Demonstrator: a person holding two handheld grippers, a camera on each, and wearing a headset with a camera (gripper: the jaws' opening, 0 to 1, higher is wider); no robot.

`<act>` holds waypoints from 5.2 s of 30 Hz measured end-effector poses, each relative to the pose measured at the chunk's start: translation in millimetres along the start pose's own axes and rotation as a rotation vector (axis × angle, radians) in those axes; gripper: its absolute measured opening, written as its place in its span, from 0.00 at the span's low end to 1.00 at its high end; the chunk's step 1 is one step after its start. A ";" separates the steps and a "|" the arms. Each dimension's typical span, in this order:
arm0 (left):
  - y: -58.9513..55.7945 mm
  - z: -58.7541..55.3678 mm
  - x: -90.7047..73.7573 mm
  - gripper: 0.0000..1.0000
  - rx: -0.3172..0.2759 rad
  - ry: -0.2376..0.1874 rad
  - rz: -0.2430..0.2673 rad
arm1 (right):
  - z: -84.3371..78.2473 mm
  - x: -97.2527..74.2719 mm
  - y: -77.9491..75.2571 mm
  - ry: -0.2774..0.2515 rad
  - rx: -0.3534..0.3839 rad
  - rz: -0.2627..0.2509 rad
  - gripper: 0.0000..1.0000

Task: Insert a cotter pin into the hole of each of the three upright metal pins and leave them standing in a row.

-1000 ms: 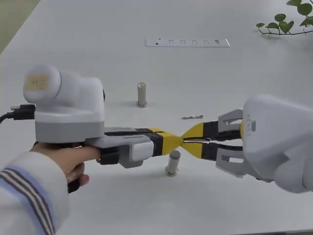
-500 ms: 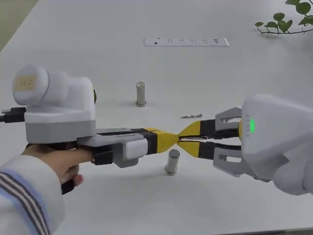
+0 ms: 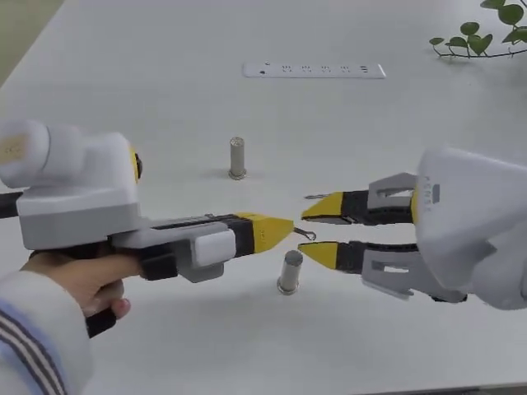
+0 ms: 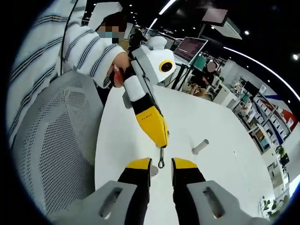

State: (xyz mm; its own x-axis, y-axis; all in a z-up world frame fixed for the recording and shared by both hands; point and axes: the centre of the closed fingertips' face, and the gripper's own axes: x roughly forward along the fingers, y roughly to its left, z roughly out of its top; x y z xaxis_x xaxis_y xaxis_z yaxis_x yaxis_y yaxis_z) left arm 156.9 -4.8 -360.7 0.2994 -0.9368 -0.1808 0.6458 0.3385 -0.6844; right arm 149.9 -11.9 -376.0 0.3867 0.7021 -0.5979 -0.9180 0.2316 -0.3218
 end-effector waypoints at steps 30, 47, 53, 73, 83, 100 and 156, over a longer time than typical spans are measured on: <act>-27.8 -20.5 1.4 0.01 0.515 0.163 -0.125 | -6.1 -7.6 29.2 -0.088 0.240 0.225 0.00; 19.1 -42.1 11.6 0.30 0.729 0.365 0.017 | -69.2 -4.2 17.1 0.199 0.154 0.226 0.00; 31.3 -48.5 20.9 0.27 0.751 0.421 0.034 | -89.5 7.4 17.9 0.265 0.140 0.248 0.00; 48.2 -51.0 28.9 0.09 0.714 0.470 0.046 | -94.0 19.6 20.0 0.276 0.160 0.268 0.00; 47.3 -53.1 27.4 0.09 0.684 0.477 0.054 | -89.1 23.6 19.8 0.292 0.133 0.265 0.00; 47.0 -54.6 29.5 0.09 0.644 0.468 0.070 | -67.8 41.0 18.3 0.224 0.135 0.255 0.00; 31.6 -78.2 -37.0 0.87 0.451 0.257 0.184 | -63.7 63.2 32.5 -0.047 0.320 0.211 0.28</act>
State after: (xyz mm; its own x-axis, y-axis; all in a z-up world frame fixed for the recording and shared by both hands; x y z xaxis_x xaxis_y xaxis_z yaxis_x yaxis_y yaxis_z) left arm 111.3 33.7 -430.9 0.2910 -0.8307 -0.4746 0.8527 0.4501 -0.2651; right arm 150.1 -2.9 -471.0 0.1892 0.7852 -0.5897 -0.9606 0.2725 0.0546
